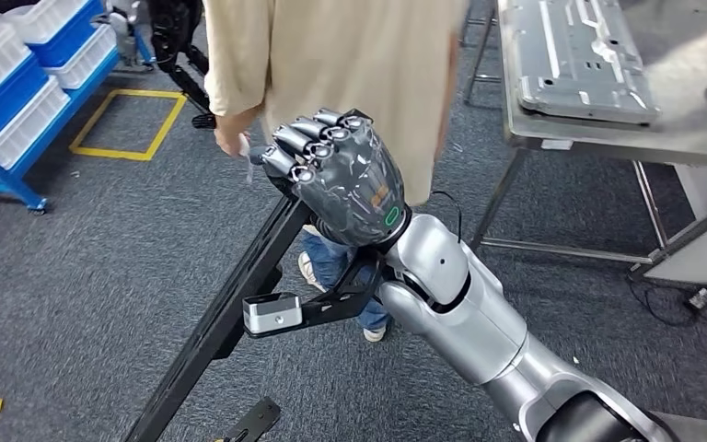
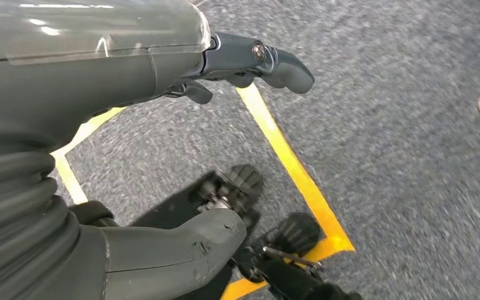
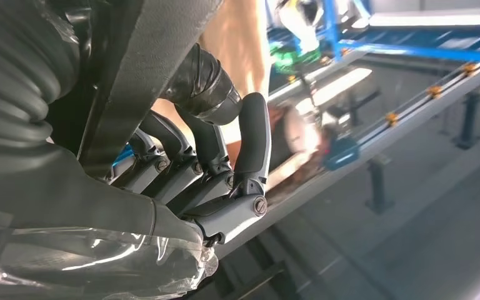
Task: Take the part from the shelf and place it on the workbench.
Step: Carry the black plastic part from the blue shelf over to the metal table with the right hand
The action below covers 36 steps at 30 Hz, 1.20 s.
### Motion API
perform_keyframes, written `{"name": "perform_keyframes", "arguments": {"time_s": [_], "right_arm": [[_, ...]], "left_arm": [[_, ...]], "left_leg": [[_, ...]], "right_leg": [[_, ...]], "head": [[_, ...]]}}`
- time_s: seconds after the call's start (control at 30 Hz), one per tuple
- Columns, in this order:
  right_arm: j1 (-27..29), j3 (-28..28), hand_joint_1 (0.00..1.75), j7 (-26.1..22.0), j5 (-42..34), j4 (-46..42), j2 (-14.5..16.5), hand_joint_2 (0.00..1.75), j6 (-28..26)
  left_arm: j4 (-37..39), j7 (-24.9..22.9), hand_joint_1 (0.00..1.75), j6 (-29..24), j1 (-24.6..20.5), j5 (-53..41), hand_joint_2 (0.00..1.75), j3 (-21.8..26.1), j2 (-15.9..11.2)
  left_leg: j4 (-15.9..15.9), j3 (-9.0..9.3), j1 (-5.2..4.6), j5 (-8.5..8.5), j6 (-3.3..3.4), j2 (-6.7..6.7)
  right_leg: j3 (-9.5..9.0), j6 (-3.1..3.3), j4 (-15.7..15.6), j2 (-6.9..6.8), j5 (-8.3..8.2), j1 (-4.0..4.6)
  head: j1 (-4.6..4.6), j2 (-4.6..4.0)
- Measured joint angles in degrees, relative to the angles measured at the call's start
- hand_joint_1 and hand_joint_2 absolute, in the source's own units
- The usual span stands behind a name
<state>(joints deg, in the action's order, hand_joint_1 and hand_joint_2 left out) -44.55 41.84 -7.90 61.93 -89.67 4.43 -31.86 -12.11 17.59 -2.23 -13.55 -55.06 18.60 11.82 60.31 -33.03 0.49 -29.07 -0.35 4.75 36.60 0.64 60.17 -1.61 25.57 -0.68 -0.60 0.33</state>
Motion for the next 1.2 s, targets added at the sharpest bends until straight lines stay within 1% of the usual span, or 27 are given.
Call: {"name": "perform_keyframes", "arguments": {"time_s": [0.07, 0.1, 0.13, 0.17, 0.2, 0.23, 0.3, 0.37, 0.43, 0.47, 0.53, 0.57, 0.6, 0.63, 0.67, 0.7, 0.73, 0.77, 0.83, 0.87, 0.9, 0.97, 1.03, 1.1, 1.13, 1.17, 1.2], "right_arm": [[-0.11, 0.01, 1.75, 0.01, 0.03, -0.02, 0.11, 1.75, 0.03], [-0.10, 0.02, 1.75, 0.01, 0.07, -0.01, 0.17, 1.75, 0.04], [-0.06, 0.02, 1.75, 0.01, 0.12, 0.01, 0.20, 1.75, 0.05], [-0.02, 0.02, 1.75, 0.01, 0.16, 0.02, 0.21, 1.75, 0.06], [0.00, 0.02, 1.75, 0.01, 0.20, 0.04, 0.21, 1.75, 0.06], [0.00, 0.02, 1.75, 0.01, 0.22, 0.05, 0.21, 1.75, 0.06], [-0.03, 0.02, 1.75, 0.01, 0.24, 0.06, 0.21, 1.75, 0.07], [-0.05, 0.02, 1.75, 0.01, 0.25, 0.11, 0.21, 1.75, 0.09], [-0.09, 0.02, 1.75, 0.01, 0.31, 0.15, 0.21, 1.75, 0.11], [-0.13, 0.02, 1.75, 0.01, 0.36, 0.16, 0.20, 1.75, 0.13], [-0.45, 0.02, 1.75, 0.01, 0.44, 0.19, 0.18, 1.75, 0.14], [-0.60, 0.02, 1.75, 0.02, 0.49, 0.21, 0.17, 1.75, 0.14], [-0.73, 0.02, 1.75, 0.02, 0.54, 0.25, 0.15, 1.75, 0.15], [-0.75, 0.02, 1.75, 0.03, 0.61, 0.30, 0.14, 1.75, 0.17], [-0.73, 0.02, 1.75, 0.03, 0.70, 0.37, 0.12, 1.75, 0.19], [-0.71, 0.03, 1.75, 0.02, 0.76, 0.45, 0.10, 1.75, 0.23], [-0.75, 0.03, 1.75, 0.02, 0.81, 0.50, 0.10, 1.75, 0.27], [-0.83, 0.03, 1.75, 0.01, 0.83, 0.53, 0.10, 1.75, 0.31], [-1.04, 0.03, 1.75, 0.04, 0.83, 0.53, 0.12, 1.75, 0.40], [-1.13, 0.03, 1.75, 0.06, 0.83, 0.53, 0.14, 1.75, 0.44], [-1.18, 0.03, 1.75, 0.06, 0.84, 0.53, 0.16, 1.75, 0.48], [-1.23, 0.04, 1.75, 0.04, 0.86, 0.54, 0.19, 1.75, 0.50], [-1.32, 0.04, 1.75, 0.03, 0.87, 0.54, 0.21, 1.75, 0.52], [-1.37, 0.04, 1.75, 0.05, 0.87, 0.54, 0.34, 1.75, 0.62], [-1.35, 0.05, 1.75, 0.06, 0.87, 0.55, 0.41, 1.75, 0.73], [-1.29, 0.05, 1.75, 0.07, 0.87, 0.58, 0.46, 1.75, 0.82], [-1.24, 0.06, 1.75, 0.07, 0.87, 0.61, 0.47, 1.75, 0.90]], "left_arm": [[0.00, 0.05, 0.00, 0.00, 0.08, 0.08, 1.75, 0.00, 0.02], [0.00, 0.07, 0.00, 0.00, 0.21, 0.10, 1.75, 0.00, 0.02], [0.00, 0.07, 0.00, 0.00, 0.36, 0.11, 1.75, 0.00, 0.01], [0.00, 0.07, 0.00, 0.00, 0.46, 0.12, 1.75, 0.00, 0.00], [0.00, 0.07, 0.00, 0.01, 0.49, 0.13, 1.75, 0.00, -0.01], [0.00, 0.08, 0.00, 0.02, 0.47, 0.13, 1.75, 0.00, -0.02], [0.00, 0.13, 0.00, 0.05, 0.37, 0.13, 1.75, 0.00, -0.04], [0.00, 0.22, 0.00, 0.10, 0.34, 0.10, 1.75, 0.00, -0.06], [-0.01, 0.27, 0.00, 0.15, 0.22, 0.02, 1.75, 0.00, -0.04], [-0.01, 0.27, 0.00, 0.17, 0.09, -0.03, 1.75, 0.01, 0.00], [-0.02, 0.34, 0.00, 0.19, -0.13, -0.14, 1.75, 0.01, 0.16], [-0.01, 0.36, 0.00, 0.21, -0.12, -0.19, 1.75, 0.01, 0.23], [-0.01, 0.36, 0.00, 0.22, -0.03, -0.25, 1.75, 0.00, 0.26], [0.00, 0.33, 0.00, 0.22, 0.09, -0.32, 1.75, 0.00, 0.26], [0.00, 0.31, 0.00, 0.21, 0.17, -0.41, 1.75, 0.00, 0.25], [0.00, 0.31, 0.00, 0.20, 0.18, -0.48, 1.75, 0.00, 0.26], [-0.01, 0.31, 0.00, 0.19, 0.13, -0.52, 1.75, 0.00, 0.30], [-0.01, 0.31, 0.00, 0.19, 0.07, -0.55, 1.75, 0.00, 0.34], [-0.02, 0.32, 0.00, 0.19, -0.04, -0.55, 1.75, 0.00, 0.38], [-0.02, 0.32, 0.00, 0.18, -0.07, -0.55, 1.75, 0.00, 0.38], [-0.02, 0.32, 0.00, 0.17, -0.10, -0.55, 1.75, 0.00, 0.37], [-0.02, 0.32, 0.00, 0.17, -0.16, -0.55, 1.75, 0.00, 0.38], [-0.02, 0.34, 0.00, 0.17, -0.28, -0.56, 1.75, 0.00, 0.39], [-0.02, 0.32, 0.00, 0.17, -0.24, -0.55, 1.75, 0.00, 0.38], [-0.02, 0.30, 0.00, 0.17, -0.11, -0.53, 1.75, 0.00, 0.35], [-0.01, 0.28, 0.00, 0.17, 0.04, -0.49, 1.75, 0.00, 0.33], [-0.01, 0.26, 0.00, 0.17, 0.18, -0.45, 1.75, 0.00, 0.32]], "left_leg": [[5.87, -2.49, 0.26, -3.43, -0.32, -3.00], [9.80, -4.33, 0.29, -5.12, -0.36, -3.74], [13.01, -5.96, 0.27, -6.07, -0.34, -4.06], [14.45, -6.84, 0.25, -5.88, -0.21, -4.22], [13.67, -6.73, 0.21, -4.55, 0.05, -4.38], [10.82, -5.67, 0.17, -2.37, 0.41, -4.77], [3.38, -2.64, 0.11, 1.42, 1.19, -7.15], [-0.31, -1.01, -0.01, 2.51, 1.59, -9.02], [-1.18, -0.63, -0.05, 2.61, 1.77, -8.35], [-1.80, -0.38, 0.06, 2.85, 1.91, -7.65], [-3.15, 0.14, 0.33, 3.44, 2.32, -6.16], [-3.41, 0.30, 0.30, 3.59, 2.48, -5.41], [-3.46, 0.29, 0.24, 3.59, 2.61, -4.68], [-3.36, 0.24, 0.18, 3.52, 2.65, -3.90], [-3.23, 0.20, 0.17, 3.41, 2.65, -3.11], [-3.06, 0.18, 0.17, 3.26, 2.61, -2.34], [-2.83, 0.18, 0.20, 3.06, 2.51, -1.66], [-2.50, 0.20, 0.23, 2.79, 2.34, -1.04], [-1.81, 0.09, 0.00, 2.20, 1.81, 0.02], [-1.55, 0.04, -0.18, 1.99, 1.52, 0.53], [-1.43, 0.02, -0.35, 1.89, 1.26, 1.05], [-1.22, 0.10, -0.35, 1.55, 0.74, 1.78], [0.86, -0.59, -0.10, -0.27, 0.22, 0.15], [7.62, -3.52, 0.09, -3.98, -0.10, -2.74], [11.51, -5.35, 0.10, -5.47, -0.14, -3.56], [14.40, -6.78, 0.11, -6.16, -0.12, -4.04], [15.07, -7.24, 0.10, -5.60, 0.00, -4.25]], "right_leg": [[-0.05, 0.45, -0.12, 1.34, -0.12, -0.07], [-0.04, 0.58, -0.09, 2.07, -0.14, 0.00], [-0.04, 0.63, -0.04, 2.89, -0.13, 0.11], [-0.05, 0.66, 0.03, 3.73, -0.13, 0.22], [-0.08, 0.67, 0.10, 4.59, -0.12, 0.31], [-0.14, 0.68, 0.15, 5.43, -0.11, 0.37], [-0.15, 0.59, 0.18, 6.89, -0.16, 0.33], [0.15, 0.18, 0.11, 8.10, -0.42, 0.06], [0.46, -0.59, -0.25, 9.36, -0.89, -0.09], [0.61, -0.95, -0.30, 9.20, -0.85, 0.01], [1.77, -1.45, 2.05, 6.51, 0.98, 0.40], [3.08, -1.57, 4.94, 4.54, 2.72, 0.42], [4.73, -1.71, 8.55, 3.16, 4.50, 0.35], [6.24, -1.87, 11.79, 2.49, 5.69, 0.20], [7.10, -2.03, 13.67, 2.10, 5.97, 0.04], [6.93, -2.19, 13.50, 1.79, 5.20, -0.11], [5.67, -2.31, 11.22, 1.38, 3.59, -0.23], [3.68, -2.37, 7.51, 0.53, 1.79, -0.29], [0.57, -1.94, 1.59, -1.62, 0.03, 0.09], [0.02, -1.59, 0.29, -2.18, -0.05, 0.30], [0.07, -1.19, 0.16, -2.08, 0.11, 0.52], [0.25, -0.53, -0.07, -0.73, -0.22, 0.38], [0.22, 0.05, -0.34, 0.42, -0.53, 0.12], [0.24, 0.41, -0.42, 1.67, -0.71, 0.02], [0.28, 0.50, -0.40, 2.38, -0.75, 0.03], [0.29, 0.54, -0.36, 3.19, -0.77, 0.06], [0.29, 0.55, -0.29, 3.98, -0.78, 0.08]], "head": [[-0.01, 0.00], [-0.02, 0.00], [-0.01, 0.00], [-0.01, 0.00], [-0.01, 0.00], [-0.01, 0.00], [0.00, 0.00], [0.00, 0.00], [-0.01, 0.00], [0.01, 0.00], [0.15, 0.00], [0.20, 0.00], [0.26, 0.00], [0.25, 0.00], [0.25, 0.00], [0.25, 0.00], [0.25, 0.00], [0.25, 0.00], [0.23, 0.00], [0.23, 0.00], [0.21, 0.00], [0.21, 0.00], [0.21, 0.00], [0.20, 0.00], [0.18, 0.00], [0.19, 0.00], [0.19, 0.00]]}}
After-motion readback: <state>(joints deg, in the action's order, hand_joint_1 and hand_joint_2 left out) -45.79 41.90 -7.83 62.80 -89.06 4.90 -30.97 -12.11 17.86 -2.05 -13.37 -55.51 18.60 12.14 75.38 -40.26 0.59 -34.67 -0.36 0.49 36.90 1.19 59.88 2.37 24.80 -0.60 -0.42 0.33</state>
